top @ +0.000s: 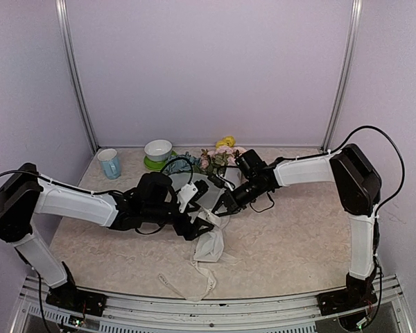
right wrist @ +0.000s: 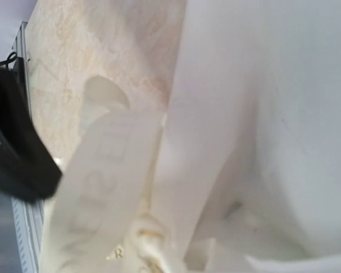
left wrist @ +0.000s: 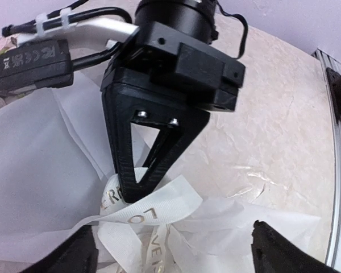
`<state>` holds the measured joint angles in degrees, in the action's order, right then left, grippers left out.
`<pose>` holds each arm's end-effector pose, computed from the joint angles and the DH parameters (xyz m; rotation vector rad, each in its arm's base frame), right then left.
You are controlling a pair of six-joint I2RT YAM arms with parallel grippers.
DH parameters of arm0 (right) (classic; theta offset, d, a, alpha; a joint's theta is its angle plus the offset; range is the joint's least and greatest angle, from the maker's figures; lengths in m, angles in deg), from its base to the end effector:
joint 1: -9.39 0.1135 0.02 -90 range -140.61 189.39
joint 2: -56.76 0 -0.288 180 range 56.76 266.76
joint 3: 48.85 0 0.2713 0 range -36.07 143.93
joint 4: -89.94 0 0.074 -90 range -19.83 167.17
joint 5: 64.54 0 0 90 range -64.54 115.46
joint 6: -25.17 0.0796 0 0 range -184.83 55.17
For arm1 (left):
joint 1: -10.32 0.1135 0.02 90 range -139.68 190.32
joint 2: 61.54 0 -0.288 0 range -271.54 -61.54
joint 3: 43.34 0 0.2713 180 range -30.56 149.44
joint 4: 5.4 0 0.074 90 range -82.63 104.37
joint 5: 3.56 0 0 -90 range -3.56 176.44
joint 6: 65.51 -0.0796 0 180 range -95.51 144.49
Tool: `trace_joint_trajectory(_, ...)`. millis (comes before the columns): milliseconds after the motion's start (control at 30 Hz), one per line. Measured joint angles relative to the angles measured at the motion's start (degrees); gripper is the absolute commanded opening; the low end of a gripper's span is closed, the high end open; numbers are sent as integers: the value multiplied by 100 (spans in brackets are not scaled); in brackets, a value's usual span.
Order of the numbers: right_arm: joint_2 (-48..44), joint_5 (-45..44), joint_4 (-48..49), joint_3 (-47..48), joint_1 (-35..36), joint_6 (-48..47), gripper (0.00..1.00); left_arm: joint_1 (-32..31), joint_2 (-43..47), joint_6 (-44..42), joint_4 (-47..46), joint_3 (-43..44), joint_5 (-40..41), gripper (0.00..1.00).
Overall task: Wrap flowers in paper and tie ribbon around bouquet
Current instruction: Tie the half-tied ribbon around the folded bouquet.
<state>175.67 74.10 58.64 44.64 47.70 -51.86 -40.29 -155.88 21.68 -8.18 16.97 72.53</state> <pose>0.3347 0.3406 0.1433 -0.9254 2.4934 1.4147 0.2365 -0.3182 0.1704 1.1166 1.8851 -0.7423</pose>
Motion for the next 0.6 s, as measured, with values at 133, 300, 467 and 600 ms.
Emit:
trace_joint_trajectory(133,-11,-28,4,-17,-9,0,0,-61,411,-249,398,-35,195,99)
trace_joint_trajectory(300,-31,-35,22,-37,-9,0,0,186,901,-55,107,-275,249,99)
trace_joint_trajectory(467,-33,-72,42,-42,-9,0,0,1119,782,1064,-1010,-957,-369,85)
trace_joint_trajectory(600,-33,-107,44,-42,-11,-2,0,1261,481,1318,-885,-966,-402,79)
